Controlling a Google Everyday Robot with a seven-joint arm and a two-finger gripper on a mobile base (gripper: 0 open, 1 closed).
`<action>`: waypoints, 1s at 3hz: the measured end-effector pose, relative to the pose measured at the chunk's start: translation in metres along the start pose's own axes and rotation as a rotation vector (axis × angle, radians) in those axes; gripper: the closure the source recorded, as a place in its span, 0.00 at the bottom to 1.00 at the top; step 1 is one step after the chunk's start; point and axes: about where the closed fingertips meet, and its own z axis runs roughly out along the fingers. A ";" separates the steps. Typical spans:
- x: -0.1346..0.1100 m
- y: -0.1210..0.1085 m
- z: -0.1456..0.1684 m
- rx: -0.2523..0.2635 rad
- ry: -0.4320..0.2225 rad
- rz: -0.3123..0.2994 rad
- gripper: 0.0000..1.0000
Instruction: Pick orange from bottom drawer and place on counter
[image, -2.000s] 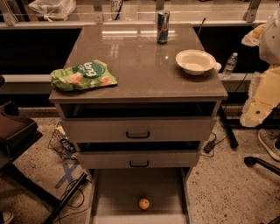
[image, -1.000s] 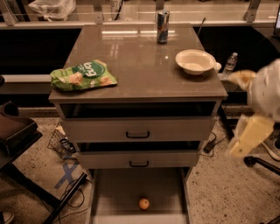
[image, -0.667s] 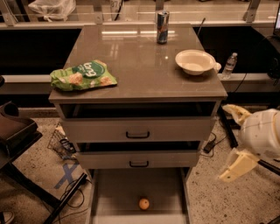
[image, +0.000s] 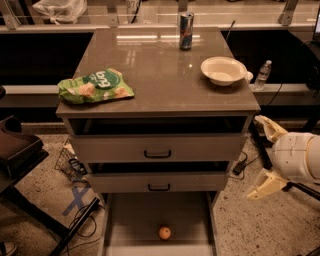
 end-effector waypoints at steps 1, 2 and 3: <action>-0.002 0.007 0.009 -0.021 -0.006 0.015 0.00; 0.012 0.027 0.050 -0.009 -0.064 0.067 0.00; 0.033 0.046 0.095 0.043 -0.148 0.123 0.00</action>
Offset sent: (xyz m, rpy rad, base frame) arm 0.0255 0.0339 -0.1362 0.2300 0.0008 -0.0338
